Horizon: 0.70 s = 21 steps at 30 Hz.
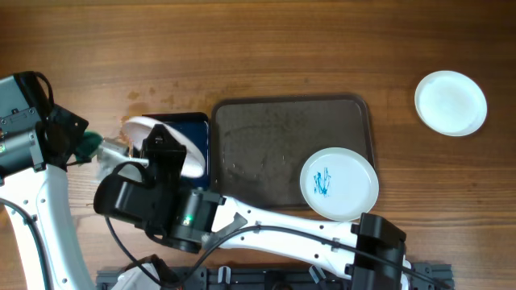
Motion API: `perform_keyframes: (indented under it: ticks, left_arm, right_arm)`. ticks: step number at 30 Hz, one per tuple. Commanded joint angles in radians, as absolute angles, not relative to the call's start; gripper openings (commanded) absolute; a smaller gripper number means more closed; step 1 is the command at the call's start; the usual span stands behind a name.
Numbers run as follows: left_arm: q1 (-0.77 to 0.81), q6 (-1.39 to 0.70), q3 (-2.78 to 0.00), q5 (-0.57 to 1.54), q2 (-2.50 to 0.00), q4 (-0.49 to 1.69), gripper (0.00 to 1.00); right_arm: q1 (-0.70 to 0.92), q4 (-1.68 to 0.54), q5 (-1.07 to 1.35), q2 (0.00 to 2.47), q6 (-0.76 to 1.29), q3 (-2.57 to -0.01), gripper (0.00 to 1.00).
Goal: Clean dirty plates on tray and stack at the side
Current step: 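Lift the plate with the right gripper and tilt it over the blue tray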
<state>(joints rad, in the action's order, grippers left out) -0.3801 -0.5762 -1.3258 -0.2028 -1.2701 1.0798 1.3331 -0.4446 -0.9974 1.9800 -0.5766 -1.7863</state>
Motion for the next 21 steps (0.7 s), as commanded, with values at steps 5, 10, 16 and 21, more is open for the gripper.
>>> perform_keyframes:
  ticks: [5, 10, 16, 21]
  left_arm:
    - [-0.386, -0.553, -1.347, -0.19, -1.249, 1.078, 0.04]
    - [-0.386, -0.553, -1.347, -0.179, -1.249, 1.081, 0.04]
    - [-0.386, -0.554, -1.347, -0.179, -1.249, 1.085, 0.04]
    - [-0.386, -0.554, -1.347, -0.171, -1.249, 1.085, 0.04]
  right_arm:
    - [1.329, -0.365, -1.124, 1.993, -0.632, -1.808, 0.04]
    - [1.306, -0.357, -1.12, 1.991, -0.675, -1.808, 0.04]
    - [1.263, -0.35, -1.135, 1.988, -0.583, -1.808, 0.04]
    - [1.241, -0.445, -1.09, 1.987, -0.447, -1.808, 0.04]
